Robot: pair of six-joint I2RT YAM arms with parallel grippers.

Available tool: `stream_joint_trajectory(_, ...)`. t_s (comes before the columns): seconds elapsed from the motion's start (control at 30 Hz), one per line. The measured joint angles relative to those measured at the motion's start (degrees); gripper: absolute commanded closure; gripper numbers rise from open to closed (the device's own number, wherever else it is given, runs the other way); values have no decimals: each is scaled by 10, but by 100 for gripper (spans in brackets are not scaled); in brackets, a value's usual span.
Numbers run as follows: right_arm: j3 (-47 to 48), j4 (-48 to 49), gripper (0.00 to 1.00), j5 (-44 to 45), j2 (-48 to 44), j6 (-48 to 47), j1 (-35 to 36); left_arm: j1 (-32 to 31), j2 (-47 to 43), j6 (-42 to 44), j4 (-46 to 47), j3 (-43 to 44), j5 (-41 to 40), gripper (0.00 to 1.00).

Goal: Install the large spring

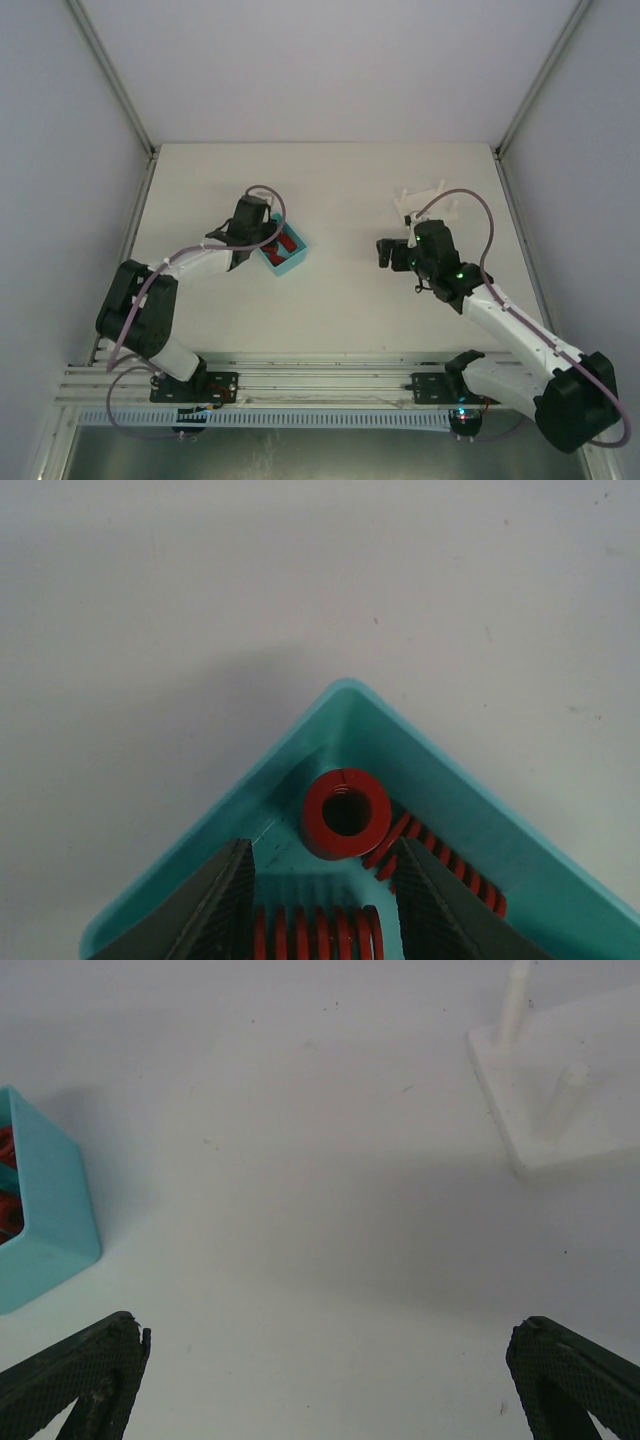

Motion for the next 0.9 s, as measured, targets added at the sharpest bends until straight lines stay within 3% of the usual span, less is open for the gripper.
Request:
stream_joint_trajectory(0.4,0,9,1,22,13,-4,7,-1,44,15,1,15,3,51)
stream_joint_trajectory(0.9,0,11,1,26,13,-4,8,-4,92,15,14,33,16,52)
